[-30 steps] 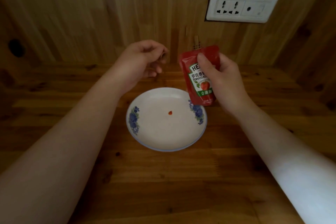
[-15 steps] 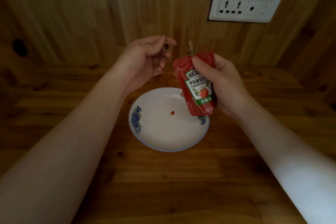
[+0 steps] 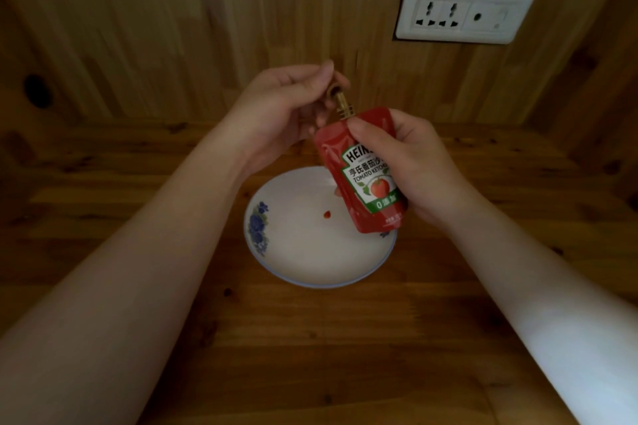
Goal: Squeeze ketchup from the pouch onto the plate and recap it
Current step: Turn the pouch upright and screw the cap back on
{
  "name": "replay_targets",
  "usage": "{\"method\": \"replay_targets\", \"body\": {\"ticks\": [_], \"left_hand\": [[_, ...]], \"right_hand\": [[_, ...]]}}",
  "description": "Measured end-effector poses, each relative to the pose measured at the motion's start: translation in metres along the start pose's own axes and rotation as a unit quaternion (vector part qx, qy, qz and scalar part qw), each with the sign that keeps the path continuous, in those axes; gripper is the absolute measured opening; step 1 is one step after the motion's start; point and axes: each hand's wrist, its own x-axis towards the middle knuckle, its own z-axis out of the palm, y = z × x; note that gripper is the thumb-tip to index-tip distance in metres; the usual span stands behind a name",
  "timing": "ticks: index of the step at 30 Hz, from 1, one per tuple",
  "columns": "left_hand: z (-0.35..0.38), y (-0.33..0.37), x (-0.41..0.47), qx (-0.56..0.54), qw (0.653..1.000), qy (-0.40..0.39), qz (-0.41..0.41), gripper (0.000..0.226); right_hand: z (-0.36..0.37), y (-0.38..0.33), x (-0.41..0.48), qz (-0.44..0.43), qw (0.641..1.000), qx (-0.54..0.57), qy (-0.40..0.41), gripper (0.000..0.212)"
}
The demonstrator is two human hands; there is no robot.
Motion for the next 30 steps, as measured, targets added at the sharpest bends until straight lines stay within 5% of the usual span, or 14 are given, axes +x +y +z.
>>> {"method": "replay_targets", "body": {"ticks": [21,30], "left_hand": [[-0.0035,-0.0036,-0.0011,0.128,0.99,0.009,0.059,0.014],[-0.0051,0.0043,-0.0054,0.118,0.992,-0.023,0.037,0.03]], "right_hand": [[-0.003,-0.0021,0.0009,0.016,0.999,-0.044,0.022,0.006],[-0.0024,-0.0018,-0.0001,0.022,0.998,-0.049,0.031,0.007]]}}
